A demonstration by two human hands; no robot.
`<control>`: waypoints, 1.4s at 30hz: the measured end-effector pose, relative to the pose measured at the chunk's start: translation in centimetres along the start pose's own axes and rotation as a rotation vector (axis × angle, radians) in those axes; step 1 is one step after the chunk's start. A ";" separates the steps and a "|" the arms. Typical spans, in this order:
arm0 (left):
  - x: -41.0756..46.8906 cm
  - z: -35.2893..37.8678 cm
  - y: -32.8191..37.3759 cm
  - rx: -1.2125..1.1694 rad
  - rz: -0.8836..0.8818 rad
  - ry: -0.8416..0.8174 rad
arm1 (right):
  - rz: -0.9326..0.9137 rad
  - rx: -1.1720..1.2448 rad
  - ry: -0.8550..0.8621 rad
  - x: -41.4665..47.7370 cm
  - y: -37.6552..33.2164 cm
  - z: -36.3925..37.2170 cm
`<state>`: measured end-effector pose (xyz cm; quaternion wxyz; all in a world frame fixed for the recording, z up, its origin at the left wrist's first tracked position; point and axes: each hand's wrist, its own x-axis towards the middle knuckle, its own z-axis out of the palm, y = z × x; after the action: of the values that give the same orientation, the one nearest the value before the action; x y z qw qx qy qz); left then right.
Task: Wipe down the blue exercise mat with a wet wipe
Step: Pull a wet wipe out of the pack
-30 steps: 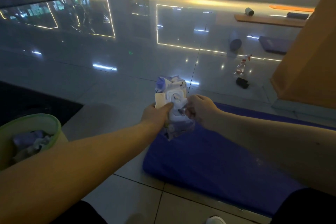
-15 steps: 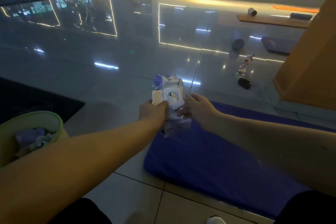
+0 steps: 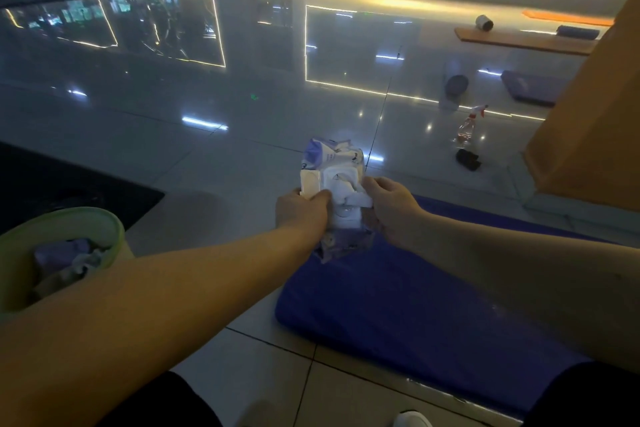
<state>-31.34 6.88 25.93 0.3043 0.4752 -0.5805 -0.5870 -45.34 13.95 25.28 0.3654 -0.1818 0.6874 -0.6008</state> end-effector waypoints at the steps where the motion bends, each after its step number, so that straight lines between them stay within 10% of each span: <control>1: 0.0 -0.1 0.1 0.006 -0.009 0.005 | -0.024 -0.013 -0.048 -0.1 -0.1 -0.1; 10: 0.2 -1.3 0.0 0.036 -0.052 -0.086 | -0.142 -0.255 -0.201 -1.2 -0.1 -0.2; 26: 1.1 -2.3 -0.2 0.191 0.039 0.042 | 0.064 0.112 -0.120 -0.7 -1.0 -0.1; 33: 1.4 -2.8 -0.3 0.188 0.014 0.045 | -0.107 -0.462 -0.231 -0.6 -1.1 -1.3; 42: 0.9 -2.4 0.0 0.134 -0.017 0.071 | -0.050 -0.086 -0.173 0.5 -1.1 -2.3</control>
<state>-29.52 5.08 26.07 0.2871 0.5198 -0.6035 -0.5322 -47.55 14.99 26.18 0.4001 -0.2658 0.6737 -0.5616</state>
